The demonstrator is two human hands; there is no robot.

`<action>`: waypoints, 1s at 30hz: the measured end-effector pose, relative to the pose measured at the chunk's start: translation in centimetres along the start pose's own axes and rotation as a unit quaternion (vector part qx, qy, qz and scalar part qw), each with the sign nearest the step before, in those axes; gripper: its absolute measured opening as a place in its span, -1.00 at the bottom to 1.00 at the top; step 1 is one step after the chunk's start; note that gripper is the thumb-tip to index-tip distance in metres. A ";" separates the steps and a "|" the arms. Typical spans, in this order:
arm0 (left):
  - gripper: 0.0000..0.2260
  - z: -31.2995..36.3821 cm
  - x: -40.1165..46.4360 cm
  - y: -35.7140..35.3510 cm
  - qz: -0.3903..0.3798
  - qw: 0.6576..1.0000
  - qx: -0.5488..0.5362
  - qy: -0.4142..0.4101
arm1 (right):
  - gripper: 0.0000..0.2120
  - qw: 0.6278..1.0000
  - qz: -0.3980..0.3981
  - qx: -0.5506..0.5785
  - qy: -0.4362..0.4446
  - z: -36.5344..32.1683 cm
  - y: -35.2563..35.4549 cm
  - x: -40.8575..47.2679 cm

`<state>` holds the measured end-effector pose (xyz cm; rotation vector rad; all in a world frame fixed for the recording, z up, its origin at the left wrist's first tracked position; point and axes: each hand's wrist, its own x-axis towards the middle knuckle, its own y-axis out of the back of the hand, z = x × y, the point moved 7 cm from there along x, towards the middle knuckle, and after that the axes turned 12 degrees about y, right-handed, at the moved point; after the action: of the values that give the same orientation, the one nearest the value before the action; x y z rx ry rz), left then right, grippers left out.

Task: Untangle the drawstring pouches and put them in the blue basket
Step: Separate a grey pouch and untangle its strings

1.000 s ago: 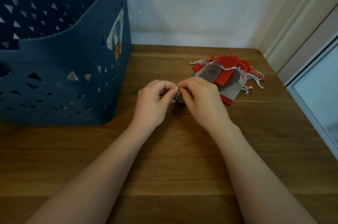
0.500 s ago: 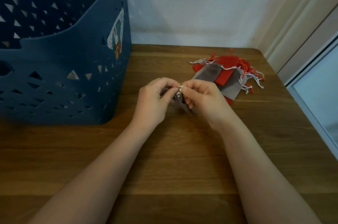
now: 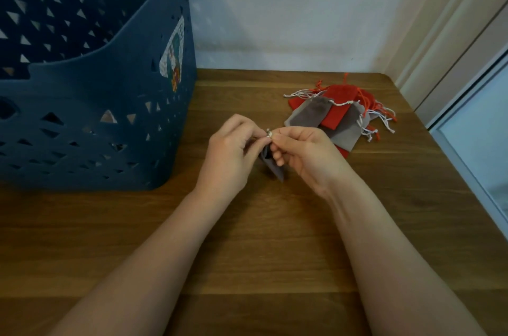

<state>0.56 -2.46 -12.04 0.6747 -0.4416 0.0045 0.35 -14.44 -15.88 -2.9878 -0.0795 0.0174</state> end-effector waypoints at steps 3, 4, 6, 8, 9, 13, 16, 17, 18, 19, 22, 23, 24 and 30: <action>-0.87 0.1 0.2 -0.2 -0.011 0.999 0.030 0.030 | -0.86 1.000 0.011 0.005 0.006 -0.2 0.3 0.0; -0.86 -0.2 0.3 -0.4 -0.017 0.998 0.043 0.053 | -0.86 1.000 0.018 0.005 0.016 -0.3 0.4 0.0; -0.87 -1.0 0.7 -0.7 -0.019 0.992 0.069 0.103 | -0.82 0.997 0.048 -0.015 0.051 -0.6 0.9 0.2; -0.90 -1.6 0.8 -0.9 -0.027 0.989 0.079 0.124 | -0.78 0.992 0.080 -0.055 0.085 -0.9 1.5 0.4; -0.91 -1.6 0.8 -1.1 -0.035 0.989 0.079 0.123 | -0.75 0.989 0.092 -0.067 0.097 -1.0 1.8 0.4; -0.94 -1.6 0.9 -1.9 -0.076 0.985 0.055 0.142 | -0.74 0.984 0.107 -0.086 0.117 -1.4 2.6 0.3; -0.90 -2.6 0.7 -2.6 -0.149 0.963 -0.028 0.222 | -0.77 0.980 0.094 -0.114 0.130 -1.2 2.4 0.3; -0.88 -2.8 0.5 -2.6 -0.169 0.954 -0.054 0.243 | -0.76 0.979 0.091 -0.126 0.128 -1.0 2.3 0.4; -0.87 -3.0 0.5 -2.5 -0.185 0.946 -0.069 0.255 | -0.75 0.980 0.089 -0.128 0.123 -0.8 2.2 0.5; -0.86 -3.1 0.5 -2.4 -0.196 0.942 -0.079 0.262 | -0.74 0.983 0.087 -0.117 0.115 -0.5 2.2 0.6; -0.81 -3.0 0.8 -2.1 -0.207 0.934 -0.113 0.268 | -0.71 0.989 0.089 -0.052 0.101 -0.3 2.4 1.0; -0.79 -2.9 0.9 -2.1 -0.203 0.931 -0.133 0.271 | -0.71 0.989 0.097 -0.036 0.104 -0.4 2.4 1.1; -0.78 -2.8 0.9 -2.0 -0.194 0.929 -0.152 0.276 | -0.70 0.988 0.102 -0.025 0.110 -0.5 2.2 1.1; -0.81 -1.5 1.0 0.8 -0.088 0.947 -0.196 0.240 | -0.77 0.961 0.074 -0.135 0.228 -3.6 0.0 0.1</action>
<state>1.90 -1.09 -12.21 0.2999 0.0912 -0.0839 0.50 -15.00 -12.29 -3.1663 0.2118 -0.7159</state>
